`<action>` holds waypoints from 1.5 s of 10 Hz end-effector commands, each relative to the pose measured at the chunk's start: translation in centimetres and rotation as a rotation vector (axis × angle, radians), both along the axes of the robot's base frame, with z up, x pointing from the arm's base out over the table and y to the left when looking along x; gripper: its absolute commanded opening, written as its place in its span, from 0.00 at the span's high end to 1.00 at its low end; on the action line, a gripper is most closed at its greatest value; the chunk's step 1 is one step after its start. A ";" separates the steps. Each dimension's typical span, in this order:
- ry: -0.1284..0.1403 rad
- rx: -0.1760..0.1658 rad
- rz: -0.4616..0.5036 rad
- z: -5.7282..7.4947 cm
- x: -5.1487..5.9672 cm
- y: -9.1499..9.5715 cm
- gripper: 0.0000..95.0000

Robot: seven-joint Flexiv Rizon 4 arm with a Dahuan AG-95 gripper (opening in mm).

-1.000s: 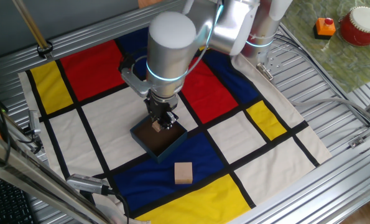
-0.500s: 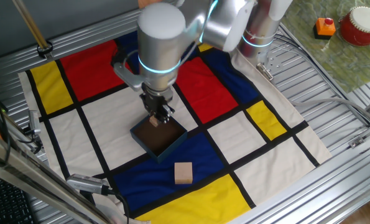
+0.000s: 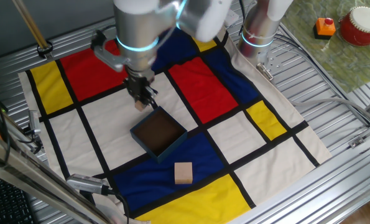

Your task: Take everything out of the gift box

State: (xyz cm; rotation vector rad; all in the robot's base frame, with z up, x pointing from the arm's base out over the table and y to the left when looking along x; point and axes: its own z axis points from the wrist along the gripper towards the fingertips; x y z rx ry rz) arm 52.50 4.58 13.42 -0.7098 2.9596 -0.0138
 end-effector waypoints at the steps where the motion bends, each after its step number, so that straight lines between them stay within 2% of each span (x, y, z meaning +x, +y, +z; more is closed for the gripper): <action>1: -0.004 -0.003 0.019 -0.5 0.3 -1.1 1.00; 4: -0.010 -0.002 0.024 -0.6 0.4 -1.1 1.00; 5: -0.017 -0.008 0.053 -0.6 0.4 -1.2 0.80; 6: -0.020 -0.011 0.091 -0.6 0.4 -1.2 0.20; 12: -0.023 -0.015 0.103 -0.5 0.7 -1.1 0.20; 15: -0.014 -0.027 0.063 0.3 1.6 -0.4 0.20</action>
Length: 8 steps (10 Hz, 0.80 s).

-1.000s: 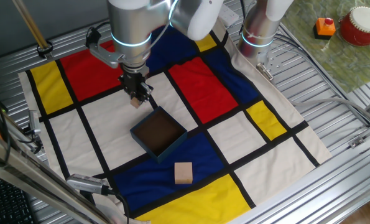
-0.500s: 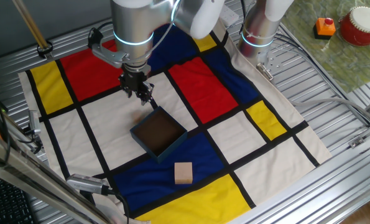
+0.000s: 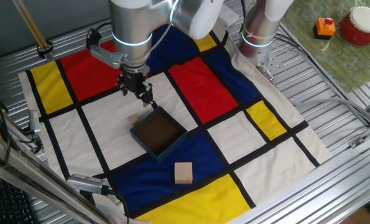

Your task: Take everything out of the gift box

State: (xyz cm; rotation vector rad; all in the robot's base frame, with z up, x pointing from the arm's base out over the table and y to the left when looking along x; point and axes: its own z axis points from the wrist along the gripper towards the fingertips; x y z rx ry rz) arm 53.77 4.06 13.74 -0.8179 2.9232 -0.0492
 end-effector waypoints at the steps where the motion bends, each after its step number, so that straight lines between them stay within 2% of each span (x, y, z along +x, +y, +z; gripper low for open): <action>1: -0.003 0.004 -0.058 0.4 0.6 0.7 0.20; 3: -0.005 0.025 -0.195 0.9 1.0 2.4 0.20; 6: 0.001 0.038 -0.313 1.4 1.5 5.0 0.20; 7: 0.030 0.035 -0.374 2.0 1.8 6.6 0.20; 8: 0.045 0.036 -0.406 2.8 1.9 7.5 0.20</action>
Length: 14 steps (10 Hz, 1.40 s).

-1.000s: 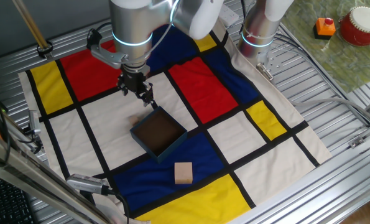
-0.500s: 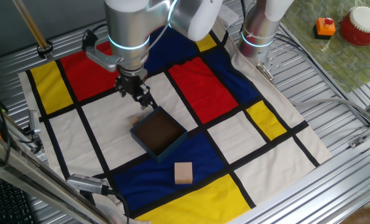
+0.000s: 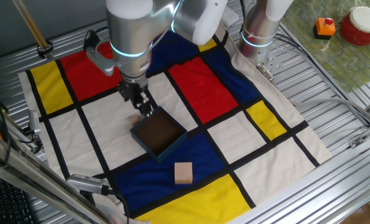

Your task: Take everything out of the gift box

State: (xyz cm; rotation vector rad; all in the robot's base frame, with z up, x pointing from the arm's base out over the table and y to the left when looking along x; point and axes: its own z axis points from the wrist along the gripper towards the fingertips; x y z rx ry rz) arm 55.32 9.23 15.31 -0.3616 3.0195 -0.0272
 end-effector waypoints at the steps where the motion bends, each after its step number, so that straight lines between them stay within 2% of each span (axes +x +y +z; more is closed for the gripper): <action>1: 0.051 0.014 -0.118 1.8 0.3 2.9 0.20; 2: 0.099 0.001 -0.140 2.8 -0.2 3.8 0.20; 3: 0.116 -0.011 -0.144 3.5 -0.8 4.2 0.20; 4: 0.118 -0.008 -0.144 3.7 -1.1 4.4 0.40; 6: 0.122 -0.006 -0.143 4.1 -1.5 4.7 0.40; 11: 0.114 0.000 -0.101 4.3 -1.8 4.9 0.40; 14: 0.118 0.003 -0.086 4.5 -2.0 5.1 0.40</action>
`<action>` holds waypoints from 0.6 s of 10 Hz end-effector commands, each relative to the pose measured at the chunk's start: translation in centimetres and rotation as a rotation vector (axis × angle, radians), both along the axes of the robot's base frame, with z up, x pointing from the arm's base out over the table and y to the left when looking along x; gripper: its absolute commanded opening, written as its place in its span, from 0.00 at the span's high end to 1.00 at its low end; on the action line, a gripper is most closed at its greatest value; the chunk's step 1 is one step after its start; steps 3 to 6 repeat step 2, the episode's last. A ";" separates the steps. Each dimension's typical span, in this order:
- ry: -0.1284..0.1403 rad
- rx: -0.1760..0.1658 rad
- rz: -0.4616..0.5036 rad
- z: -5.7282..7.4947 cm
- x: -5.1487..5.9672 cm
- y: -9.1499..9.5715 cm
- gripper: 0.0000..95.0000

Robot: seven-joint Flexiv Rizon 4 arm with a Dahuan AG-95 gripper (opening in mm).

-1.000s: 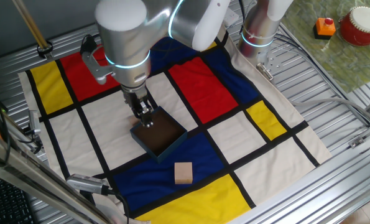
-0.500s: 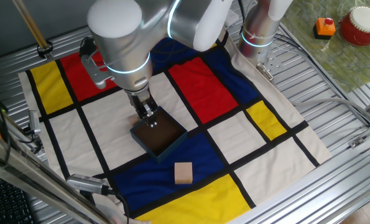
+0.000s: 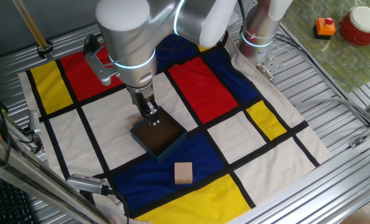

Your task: Take everything out of the gift box

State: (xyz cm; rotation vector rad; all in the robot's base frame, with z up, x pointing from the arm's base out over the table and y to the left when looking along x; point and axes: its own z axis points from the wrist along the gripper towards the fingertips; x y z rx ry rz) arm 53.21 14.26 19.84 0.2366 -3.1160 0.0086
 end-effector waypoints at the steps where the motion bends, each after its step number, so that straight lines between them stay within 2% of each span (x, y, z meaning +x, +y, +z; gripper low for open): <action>1: 0.001 0.002 0.001 -0.1 0.1 0.1 0.40; 6: 0.000 0.005 -0.001 -0.1 0.1 0.2 0.40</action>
